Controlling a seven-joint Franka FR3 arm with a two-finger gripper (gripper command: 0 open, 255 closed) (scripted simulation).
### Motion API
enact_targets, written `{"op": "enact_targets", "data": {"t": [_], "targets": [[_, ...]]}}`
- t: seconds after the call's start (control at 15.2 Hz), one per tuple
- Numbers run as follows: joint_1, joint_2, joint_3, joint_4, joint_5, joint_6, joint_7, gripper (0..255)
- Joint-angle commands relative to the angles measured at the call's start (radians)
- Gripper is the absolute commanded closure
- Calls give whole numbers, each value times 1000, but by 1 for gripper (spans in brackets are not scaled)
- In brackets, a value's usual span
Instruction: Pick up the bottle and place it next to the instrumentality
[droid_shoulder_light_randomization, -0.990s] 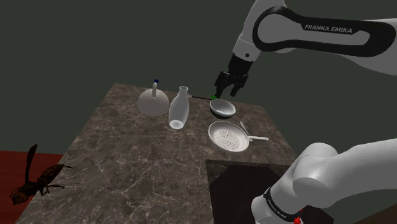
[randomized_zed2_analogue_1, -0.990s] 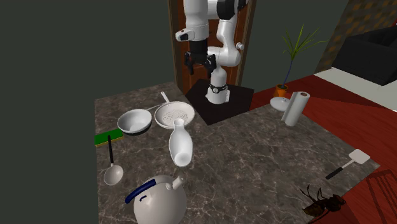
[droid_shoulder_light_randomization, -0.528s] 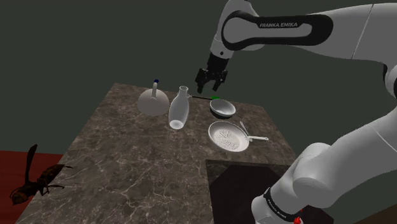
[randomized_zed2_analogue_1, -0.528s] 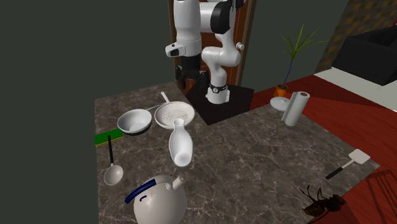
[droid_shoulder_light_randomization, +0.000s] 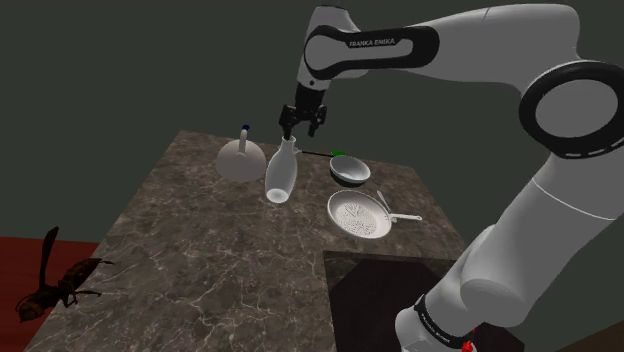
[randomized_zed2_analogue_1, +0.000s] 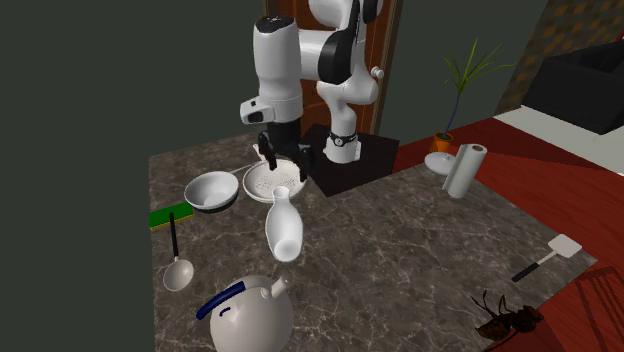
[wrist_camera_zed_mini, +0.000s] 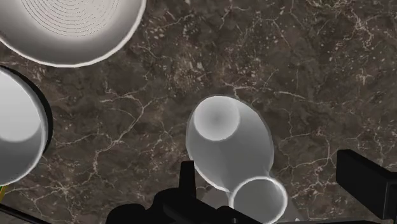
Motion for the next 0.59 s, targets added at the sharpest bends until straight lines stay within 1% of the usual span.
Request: {"op": "enact_targets", "data": {"t": [0.0,0.07,0.53], "targets": [[0,80,-1,80,-10,-1,0,0],[1,121,0,123,-15,-5,1,0],[2,143,-1,58,-15,83,1,0]]}}
